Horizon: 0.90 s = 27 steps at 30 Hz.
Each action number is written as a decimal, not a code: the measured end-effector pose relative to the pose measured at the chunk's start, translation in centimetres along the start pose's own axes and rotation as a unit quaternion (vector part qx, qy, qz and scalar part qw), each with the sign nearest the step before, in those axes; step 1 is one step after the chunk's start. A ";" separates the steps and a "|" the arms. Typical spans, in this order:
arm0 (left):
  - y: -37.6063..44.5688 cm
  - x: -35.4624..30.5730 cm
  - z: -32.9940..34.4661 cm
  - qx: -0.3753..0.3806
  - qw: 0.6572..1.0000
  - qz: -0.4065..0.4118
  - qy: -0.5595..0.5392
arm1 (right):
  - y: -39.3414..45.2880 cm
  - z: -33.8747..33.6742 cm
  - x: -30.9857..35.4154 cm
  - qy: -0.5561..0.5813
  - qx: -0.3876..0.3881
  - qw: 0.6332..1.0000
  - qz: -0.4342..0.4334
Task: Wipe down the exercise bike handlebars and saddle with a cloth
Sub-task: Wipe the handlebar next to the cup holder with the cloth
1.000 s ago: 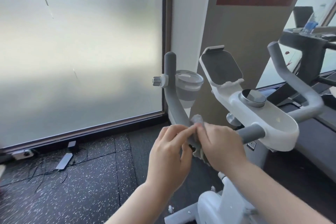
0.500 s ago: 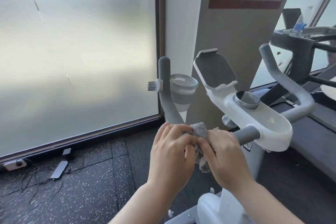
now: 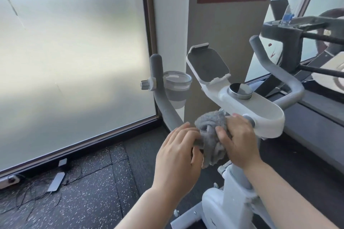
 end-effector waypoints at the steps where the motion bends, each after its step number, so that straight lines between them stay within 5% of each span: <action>1: -0.2 0.0 0.1 0.003 1.000 -0.002 -0.001 | -0.2 0.0 0.9 0.017 -0.037 0.996 0.074; 4: -0.8 0.1 0.3 -0.003 1.000 0.003 -0.009 | -3.3 1.6 5.5 0.068 -0.119 0.971 0.194; 9: -1.0 0.4 0.2 0.010 1.000 0.010 -0.003 | -4.1 2.2 5.4 0.140 -0.133 0.959 0.207; 12: -1.0 0.4 0.4 0.017 1.000 0.003 0.003 | -2.7 1.8 3.2 0.158 -0.194 0.900 0.357; 17: -1.0 0.6 0.3 0.011 1.000 0.003 -0.004 | -3.3 2.5 6.7 0.226 -0.164 0.886 0.371; 21: -1.1 0.6 0.5 0.015 1.000 -0.006 -0.001 | -1.0 2.8 1.4 0.268 -0.182 0.793 0.516; 27: -1.4 0.9 0.7 0.014 1.000 0.000 -0.023 | -2.6 3.2 3.8 0.323 -0.117 0.712 0.612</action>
Point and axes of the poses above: each hand's wrist, its own y-axis towards the middle knuckle, its own z-axis out of the palm, x = y × z, the point moved 4 cm from there along y, towards the middle knuckle, and after that the axes turned 7 degrees about -y, right-handed, at the moved point
